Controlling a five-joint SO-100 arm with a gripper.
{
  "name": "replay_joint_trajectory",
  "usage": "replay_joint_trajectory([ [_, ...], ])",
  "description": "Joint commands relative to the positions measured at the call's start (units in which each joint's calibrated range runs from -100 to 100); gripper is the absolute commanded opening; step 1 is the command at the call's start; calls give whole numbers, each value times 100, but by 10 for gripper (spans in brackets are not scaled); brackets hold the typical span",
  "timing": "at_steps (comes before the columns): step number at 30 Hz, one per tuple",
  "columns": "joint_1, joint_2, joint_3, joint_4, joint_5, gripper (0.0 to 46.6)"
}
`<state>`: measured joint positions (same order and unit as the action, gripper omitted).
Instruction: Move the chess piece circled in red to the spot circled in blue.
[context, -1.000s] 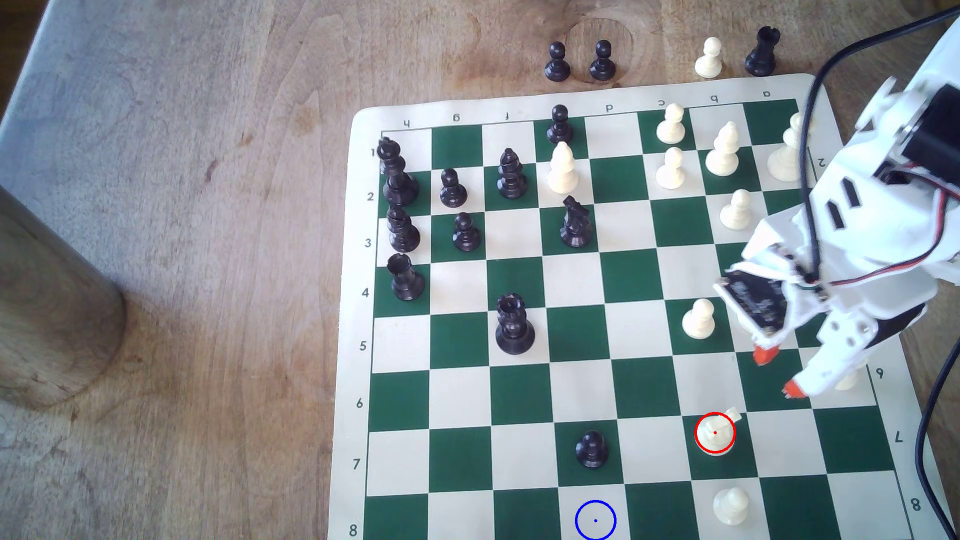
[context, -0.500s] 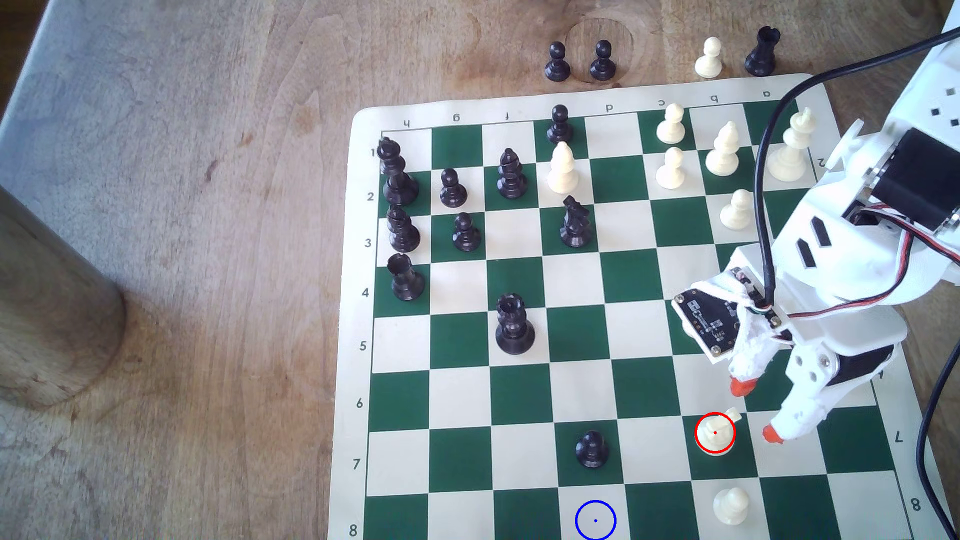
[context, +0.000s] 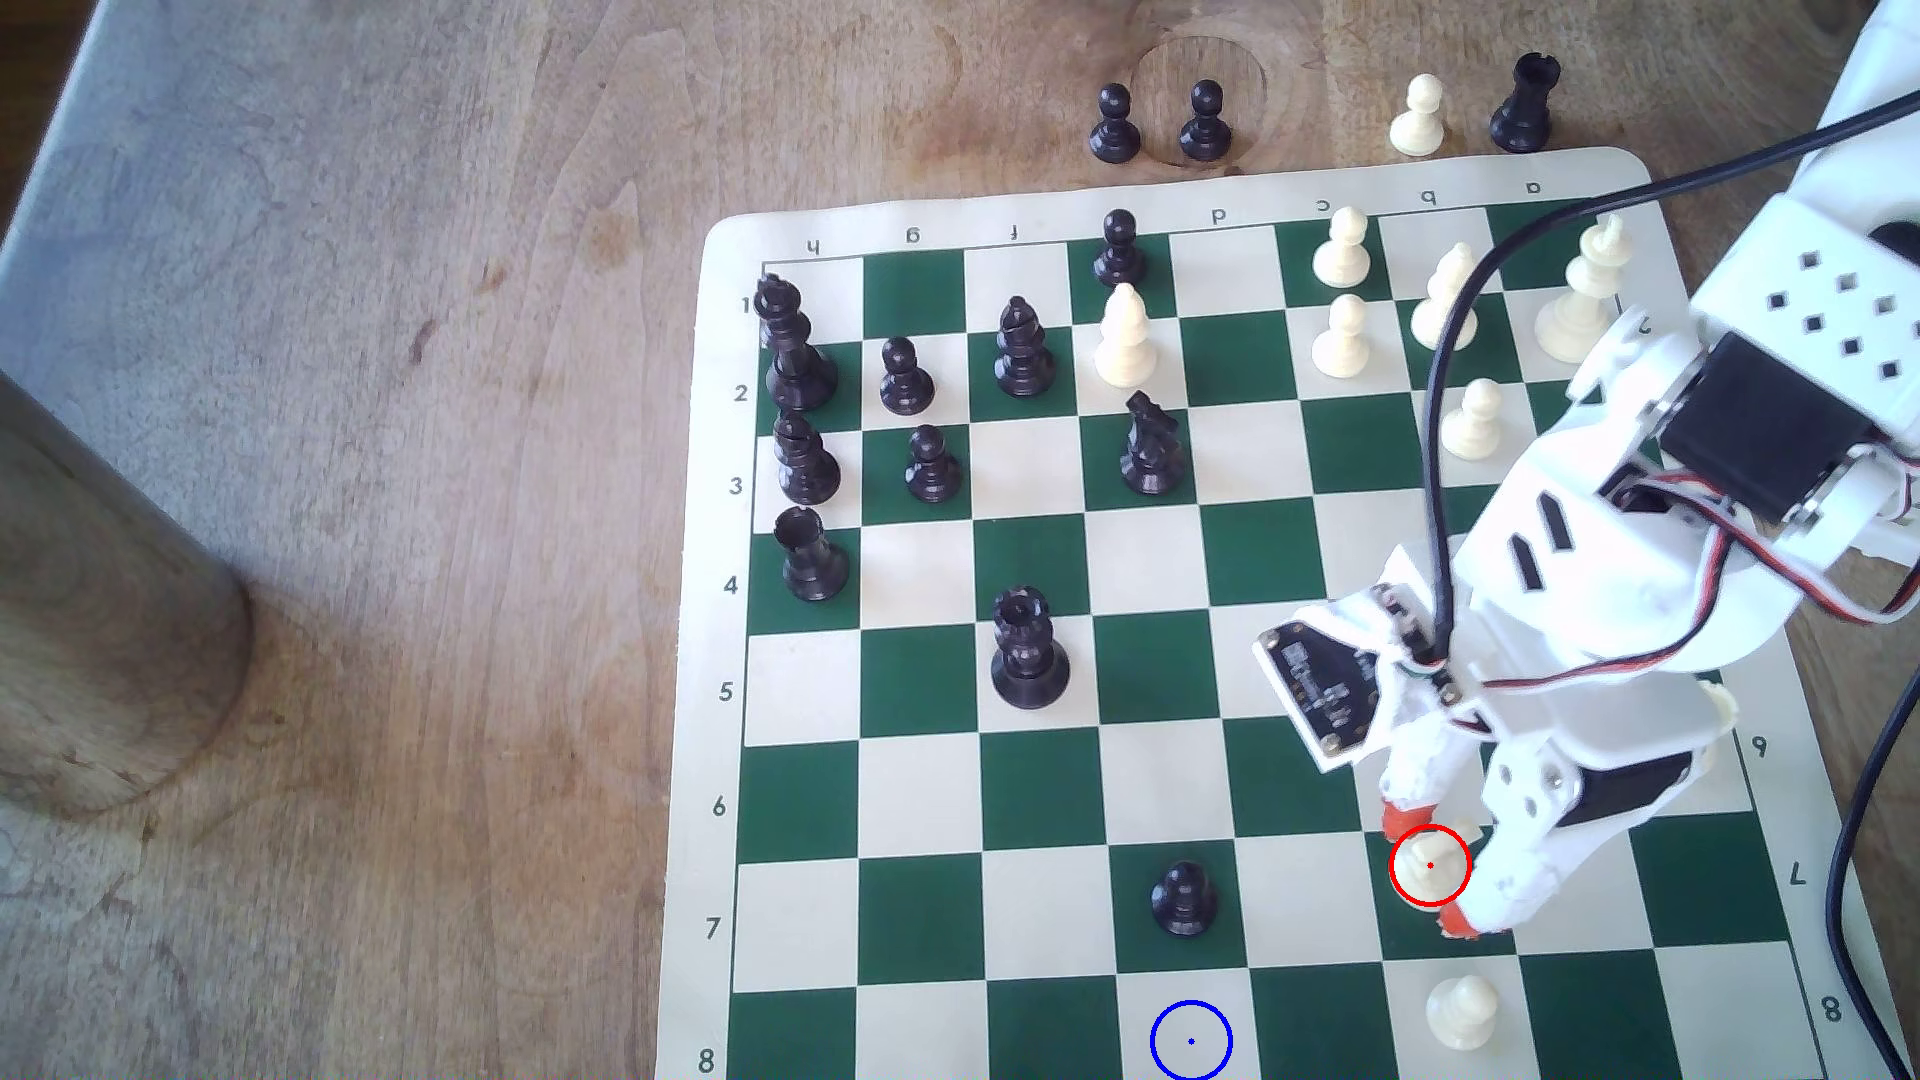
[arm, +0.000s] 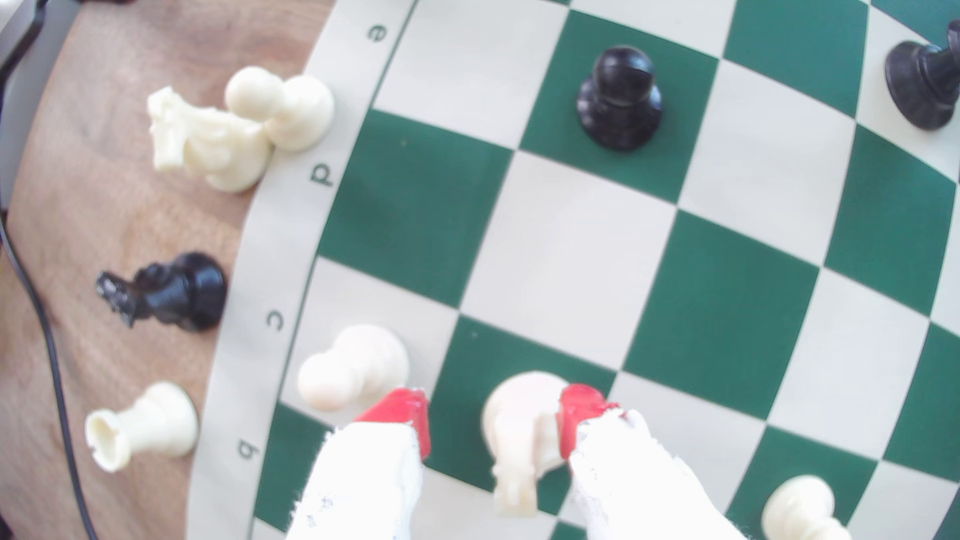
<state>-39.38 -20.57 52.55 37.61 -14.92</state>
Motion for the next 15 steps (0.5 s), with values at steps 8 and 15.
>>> replay_joint_trajectory([
  [8, -55, 20, -541, -26, 49, 12],
  [15, 0, -685, -686, 408, 78, 4],
])
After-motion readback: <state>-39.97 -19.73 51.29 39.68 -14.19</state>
